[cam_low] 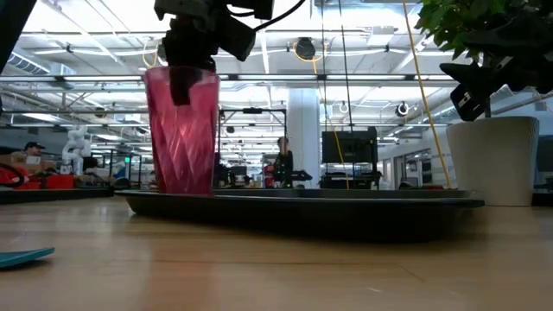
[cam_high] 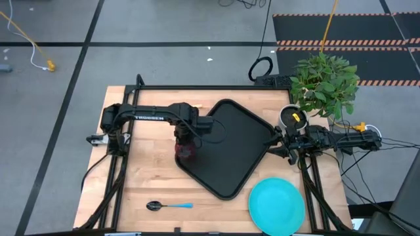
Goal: Pick and place plate/cup/fork/spoon on tray
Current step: Put the red glass on the black serving tray, then put the blue plate on the black serving tray
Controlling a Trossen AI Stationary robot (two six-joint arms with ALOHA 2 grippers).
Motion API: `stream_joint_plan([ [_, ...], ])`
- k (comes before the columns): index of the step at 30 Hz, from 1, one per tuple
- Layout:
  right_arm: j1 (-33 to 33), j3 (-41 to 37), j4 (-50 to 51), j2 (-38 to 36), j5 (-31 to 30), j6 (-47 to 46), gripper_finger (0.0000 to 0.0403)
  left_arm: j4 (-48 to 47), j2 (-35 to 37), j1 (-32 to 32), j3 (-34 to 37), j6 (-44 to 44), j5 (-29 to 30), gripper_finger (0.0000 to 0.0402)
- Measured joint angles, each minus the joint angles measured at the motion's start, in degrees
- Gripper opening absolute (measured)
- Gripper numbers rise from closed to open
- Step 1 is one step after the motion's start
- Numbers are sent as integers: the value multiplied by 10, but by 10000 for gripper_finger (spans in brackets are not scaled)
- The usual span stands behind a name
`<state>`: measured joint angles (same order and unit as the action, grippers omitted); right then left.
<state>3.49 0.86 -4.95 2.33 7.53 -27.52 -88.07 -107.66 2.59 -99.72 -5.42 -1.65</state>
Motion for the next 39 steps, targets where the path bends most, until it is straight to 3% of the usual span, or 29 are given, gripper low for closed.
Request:
stream_joint_plan([
  [24,0,0,11,0,1,-2,169,29,0,-2,0,42,-11,74],
  [32,0,0,12,0,1,-1,169,-21,0,0,0,68,-4,74],
  [39,0,0,11,0,1,-2,169,-20,6,0,-39,65,2,74],
])
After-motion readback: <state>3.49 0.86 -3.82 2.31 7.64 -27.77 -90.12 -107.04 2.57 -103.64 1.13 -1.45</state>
